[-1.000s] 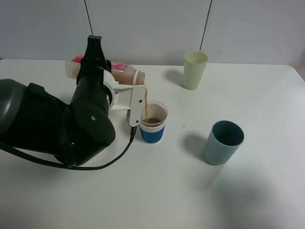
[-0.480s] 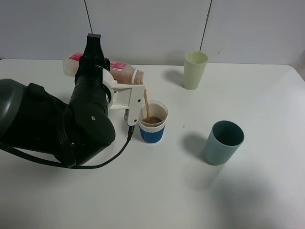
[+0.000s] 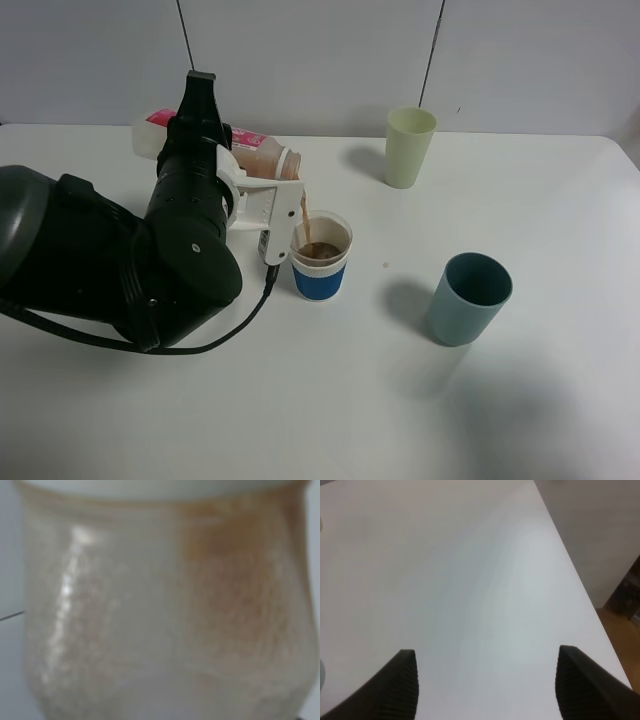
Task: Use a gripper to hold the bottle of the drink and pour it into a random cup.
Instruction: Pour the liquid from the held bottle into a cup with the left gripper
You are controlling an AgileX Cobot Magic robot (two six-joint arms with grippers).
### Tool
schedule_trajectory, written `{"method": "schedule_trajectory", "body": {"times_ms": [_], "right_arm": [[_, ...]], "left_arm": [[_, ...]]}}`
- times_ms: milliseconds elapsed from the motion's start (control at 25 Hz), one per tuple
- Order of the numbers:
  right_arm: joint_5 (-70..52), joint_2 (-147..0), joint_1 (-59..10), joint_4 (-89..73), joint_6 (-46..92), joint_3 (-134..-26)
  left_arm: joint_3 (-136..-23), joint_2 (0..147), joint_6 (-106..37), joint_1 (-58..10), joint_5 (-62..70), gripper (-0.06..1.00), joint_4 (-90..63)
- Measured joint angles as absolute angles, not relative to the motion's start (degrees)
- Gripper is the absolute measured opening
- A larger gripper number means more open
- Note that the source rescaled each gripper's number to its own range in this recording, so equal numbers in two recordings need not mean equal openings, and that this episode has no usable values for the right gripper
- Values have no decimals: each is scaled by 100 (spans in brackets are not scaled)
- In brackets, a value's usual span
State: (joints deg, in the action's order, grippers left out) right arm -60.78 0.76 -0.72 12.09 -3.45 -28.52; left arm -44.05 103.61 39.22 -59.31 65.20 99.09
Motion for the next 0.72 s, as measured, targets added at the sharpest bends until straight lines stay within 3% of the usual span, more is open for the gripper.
{"method": "schedule_trajectory", "body": {"times_ms": [720], "right_arm": [[-6078, 76, -72, 1209, -345, -2852]], "left_arm": [[-4405, 10361, 3502, -5931, 6526, 0, 9909]]}}
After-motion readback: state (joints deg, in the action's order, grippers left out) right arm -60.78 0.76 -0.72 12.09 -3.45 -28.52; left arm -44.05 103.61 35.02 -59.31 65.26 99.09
